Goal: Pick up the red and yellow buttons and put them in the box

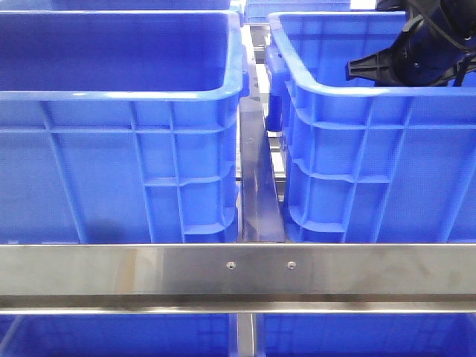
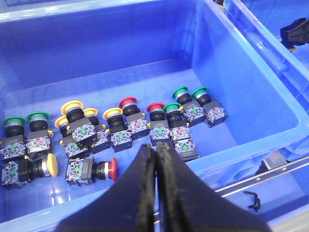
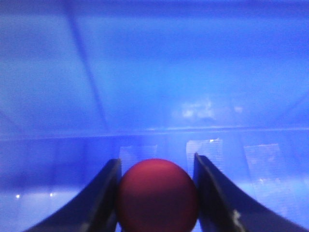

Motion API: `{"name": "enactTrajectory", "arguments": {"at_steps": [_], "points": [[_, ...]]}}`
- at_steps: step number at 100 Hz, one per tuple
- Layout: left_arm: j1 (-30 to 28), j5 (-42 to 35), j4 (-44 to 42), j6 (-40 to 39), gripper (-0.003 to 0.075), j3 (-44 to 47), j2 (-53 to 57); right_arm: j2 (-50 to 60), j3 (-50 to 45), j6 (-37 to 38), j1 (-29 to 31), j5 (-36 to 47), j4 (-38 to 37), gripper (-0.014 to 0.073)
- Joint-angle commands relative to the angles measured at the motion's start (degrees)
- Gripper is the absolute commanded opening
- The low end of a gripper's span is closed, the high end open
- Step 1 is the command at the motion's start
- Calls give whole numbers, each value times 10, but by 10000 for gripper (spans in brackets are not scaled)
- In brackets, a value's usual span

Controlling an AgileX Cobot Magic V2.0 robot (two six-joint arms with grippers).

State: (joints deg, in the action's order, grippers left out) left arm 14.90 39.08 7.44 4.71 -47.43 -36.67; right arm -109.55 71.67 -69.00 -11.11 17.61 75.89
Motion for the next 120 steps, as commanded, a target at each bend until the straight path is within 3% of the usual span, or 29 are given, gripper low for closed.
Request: {"name": "enactTrajectory", "arguments": {"at_steps": [1,10,29,41,71,120], "points": [[-1,-46,8,-6,-19,-15,1,26,17,-4,1,-14,-13,157],[-1,-46,8,-6,-19,-15,1,26,17,-4,1,-14,-13,211],[-1,-46,8,-6,-19,-15,1,27,17,-4,1,-16,-7,468],[-1,-46,8,-6,-19,-15,1,36,16,-4,1,-16,3,559],[-1,-46,8,-6,-19,-15,1,120,-6,-6,1,-16,19,563],[-1,-46,8,-6,-19,-15,1,425,-223,-6,1,-64,20,563]]}}
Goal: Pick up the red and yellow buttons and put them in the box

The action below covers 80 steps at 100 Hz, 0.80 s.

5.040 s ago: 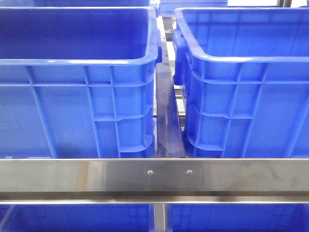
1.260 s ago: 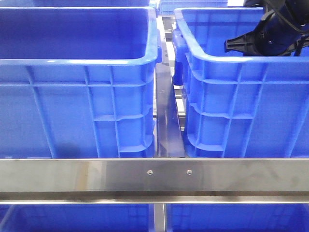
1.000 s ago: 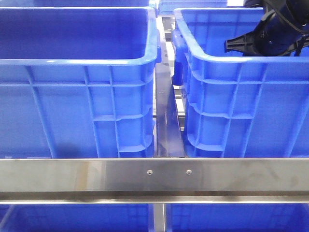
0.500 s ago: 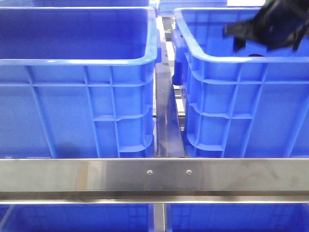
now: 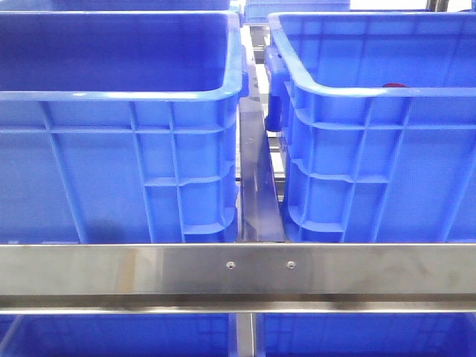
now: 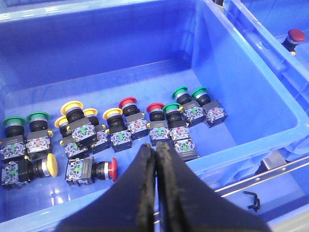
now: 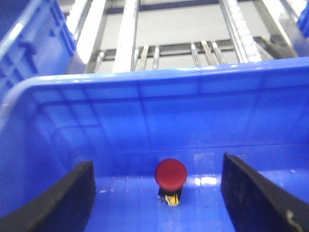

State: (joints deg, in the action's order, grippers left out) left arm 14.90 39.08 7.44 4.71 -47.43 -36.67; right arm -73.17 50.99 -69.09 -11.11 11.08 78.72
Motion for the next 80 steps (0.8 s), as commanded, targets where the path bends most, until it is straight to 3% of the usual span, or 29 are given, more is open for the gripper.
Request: {"name": "enactTrajectory", "arguments": {"at_steps": [1,46,55,80], "points": [[-1,-46,8,-6,-19,-15,1,70,-22,-5,1,1,-8,563],[-1,-46,8,-6,-19,-15,1,299,-171,-5,1,-14,-8,538],[-1,-46,8,-6,-19,-15,1,332,-188,-5,1,-11,-8,434],[-1,-46,8,-6,-19,-15,1,383,-198,-5,1,-15,-8,-29]]}}
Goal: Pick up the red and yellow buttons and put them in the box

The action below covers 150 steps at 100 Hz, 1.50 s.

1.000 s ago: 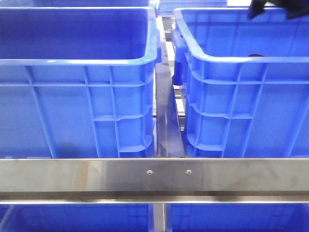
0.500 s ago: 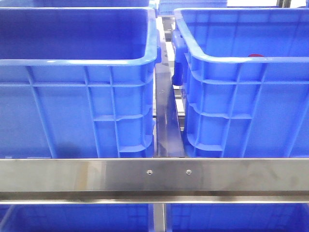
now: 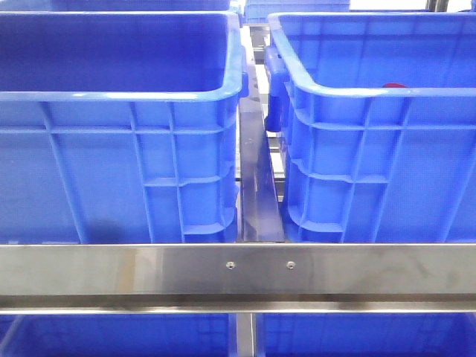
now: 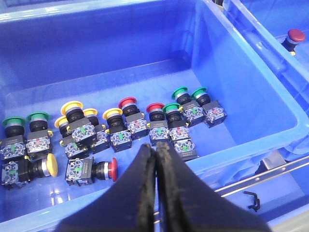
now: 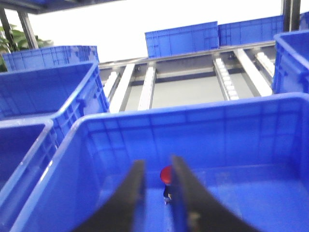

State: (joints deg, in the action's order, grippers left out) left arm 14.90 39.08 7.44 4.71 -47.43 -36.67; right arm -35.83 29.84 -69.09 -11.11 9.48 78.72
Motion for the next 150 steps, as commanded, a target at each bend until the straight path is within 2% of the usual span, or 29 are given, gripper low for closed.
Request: {"name": "enactTrajectory", "arguments": {"at_steps": [1,4,18,25,35,50,54,59,77,91,102,132,150], "points": [[-1,-46,8,-6,-19,-15,1,9,13,-5,1,1,-8,-39],[-1,-48,8,-6,-19,-15,1,9,13,-5,1,1,-8,-74],[-1,-49,8,-6,-12,-15,1,9,13,-5,1,-3,-8,-68],[-1,-49,8,-6,36,-15,1,9,13,-5,1,-4,-8,-68],[-1,-49,8,-6,179,-15,1,9,13,-5,1,-8,-8,-68],[-1,-52,6,-6,489,-13,0,9,13,-5,1,-10,-8,-68],[-1,-56,6,-6,545,-13,0,9,13,-5,1,-10,-8,-68],[-1,-68,6,-6,576,-10,0,9,13,-5,1,-10,-8,-68],[-1,-111,6,-17,566,-10,-29,9,13,-5,1,-10,-8,-68],[-1,-137,5,-59,566,-13,-95,9,13,-5,1,-10,-8,-68],[-4,-149,2,-61,566,-36,-164,9,13,-5,1,-10,-8,-68],[-79,-155,0,-70,566,-143,-358,9,13,-5,1,-10,-8,-68],[-103,-158,-4,-70,566,-172,-440,9,13,-5,1,-10,-8,-68]]}}
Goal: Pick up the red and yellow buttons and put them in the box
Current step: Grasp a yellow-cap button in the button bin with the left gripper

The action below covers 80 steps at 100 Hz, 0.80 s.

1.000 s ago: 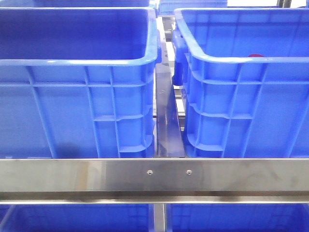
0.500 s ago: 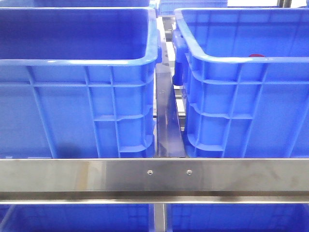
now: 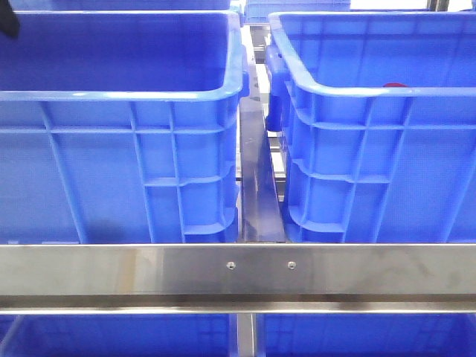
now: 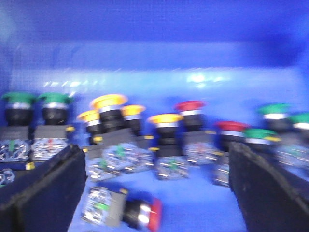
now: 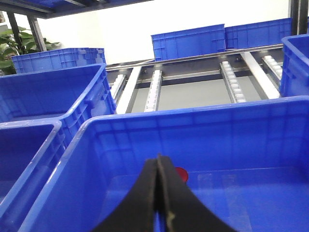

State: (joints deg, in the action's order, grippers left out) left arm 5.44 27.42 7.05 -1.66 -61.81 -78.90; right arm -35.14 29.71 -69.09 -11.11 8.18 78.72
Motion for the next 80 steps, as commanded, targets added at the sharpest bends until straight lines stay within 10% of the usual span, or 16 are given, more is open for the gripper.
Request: {"name": "enactTrajectory", "arguments": {"at_steps": [1,80], "points": [[-10,-41,-2,-6,566,-30,-20,2,14,-5,1,3,-8,-68],[-24,-111,-6,-7,566,-35,-173,2,14,-5,1,3,-8,-68]]}}
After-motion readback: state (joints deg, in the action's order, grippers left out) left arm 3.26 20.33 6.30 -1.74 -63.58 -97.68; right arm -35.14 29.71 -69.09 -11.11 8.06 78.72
